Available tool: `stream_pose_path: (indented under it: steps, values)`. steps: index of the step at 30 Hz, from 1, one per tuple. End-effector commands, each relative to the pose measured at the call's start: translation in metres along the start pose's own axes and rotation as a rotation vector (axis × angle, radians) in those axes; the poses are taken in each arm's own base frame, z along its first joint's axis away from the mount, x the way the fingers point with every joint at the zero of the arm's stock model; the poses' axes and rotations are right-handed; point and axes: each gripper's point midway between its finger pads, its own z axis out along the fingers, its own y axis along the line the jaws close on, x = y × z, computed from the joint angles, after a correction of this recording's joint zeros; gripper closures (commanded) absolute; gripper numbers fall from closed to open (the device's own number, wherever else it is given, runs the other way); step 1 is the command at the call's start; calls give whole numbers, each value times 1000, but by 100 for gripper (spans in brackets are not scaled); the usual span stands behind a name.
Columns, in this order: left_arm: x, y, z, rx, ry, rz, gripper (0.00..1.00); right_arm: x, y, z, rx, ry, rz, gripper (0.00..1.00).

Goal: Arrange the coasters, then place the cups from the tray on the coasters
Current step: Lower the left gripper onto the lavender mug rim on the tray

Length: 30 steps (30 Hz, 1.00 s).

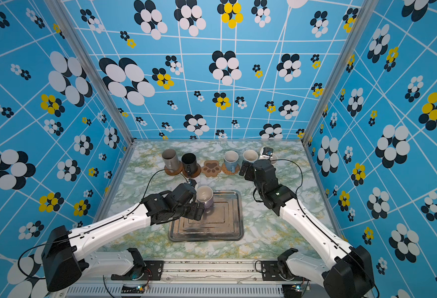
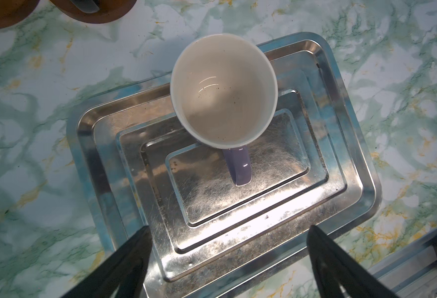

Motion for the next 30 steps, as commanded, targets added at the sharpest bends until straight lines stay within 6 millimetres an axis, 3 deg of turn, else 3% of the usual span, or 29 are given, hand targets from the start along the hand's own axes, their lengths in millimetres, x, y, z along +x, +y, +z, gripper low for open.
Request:
stream_pose_path:
  steps: [1, 14, 30]
  values:
    - [3, -5, 13, -7, 34, -8, 5, -2, -8, -1, 18, -23, 27, 1]
    - [0, -3, 47, -85, 61, -35, 12, 2, -8, 7, 11, -6, 26, 1]
    - [-5, -8, 68, -108, 77, -45, 50, 6, -7, 13, 6, 10, 21, 1]
